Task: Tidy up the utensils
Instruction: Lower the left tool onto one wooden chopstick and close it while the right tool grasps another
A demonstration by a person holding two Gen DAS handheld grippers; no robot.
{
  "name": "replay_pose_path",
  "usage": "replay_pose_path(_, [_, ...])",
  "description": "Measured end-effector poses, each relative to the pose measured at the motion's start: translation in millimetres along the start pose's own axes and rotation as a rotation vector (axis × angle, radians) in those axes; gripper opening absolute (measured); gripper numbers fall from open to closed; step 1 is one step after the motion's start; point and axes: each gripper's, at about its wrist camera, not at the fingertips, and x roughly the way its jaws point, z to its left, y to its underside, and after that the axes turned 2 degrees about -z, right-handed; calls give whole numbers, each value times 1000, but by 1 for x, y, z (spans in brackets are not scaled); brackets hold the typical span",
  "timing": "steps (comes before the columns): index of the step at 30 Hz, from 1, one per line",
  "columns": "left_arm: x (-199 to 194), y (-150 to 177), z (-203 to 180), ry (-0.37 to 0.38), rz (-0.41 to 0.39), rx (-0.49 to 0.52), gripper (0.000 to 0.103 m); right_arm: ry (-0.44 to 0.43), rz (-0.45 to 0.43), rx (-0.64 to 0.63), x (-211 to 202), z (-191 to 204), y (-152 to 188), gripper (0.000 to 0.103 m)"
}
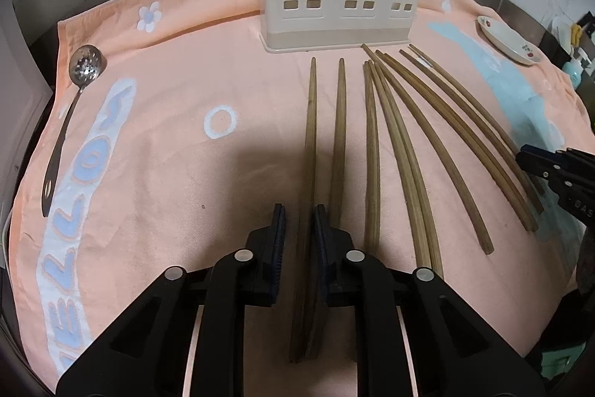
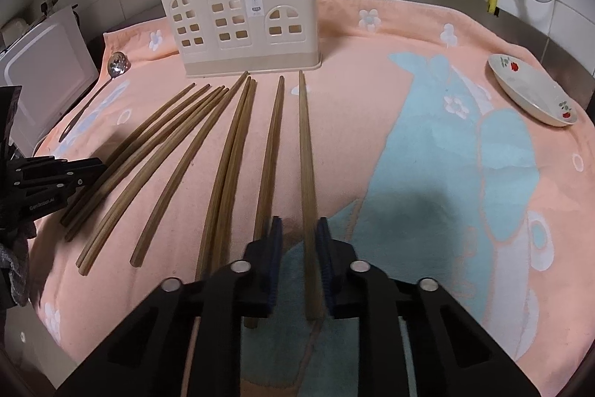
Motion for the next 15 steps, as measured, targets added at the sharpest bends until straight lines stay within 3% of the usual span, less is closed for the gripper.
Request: replay_pose_path(15, [1, 2, -1, 28, -8, 28, 12, 48, -8, -23, 6, 2, -4, 7])
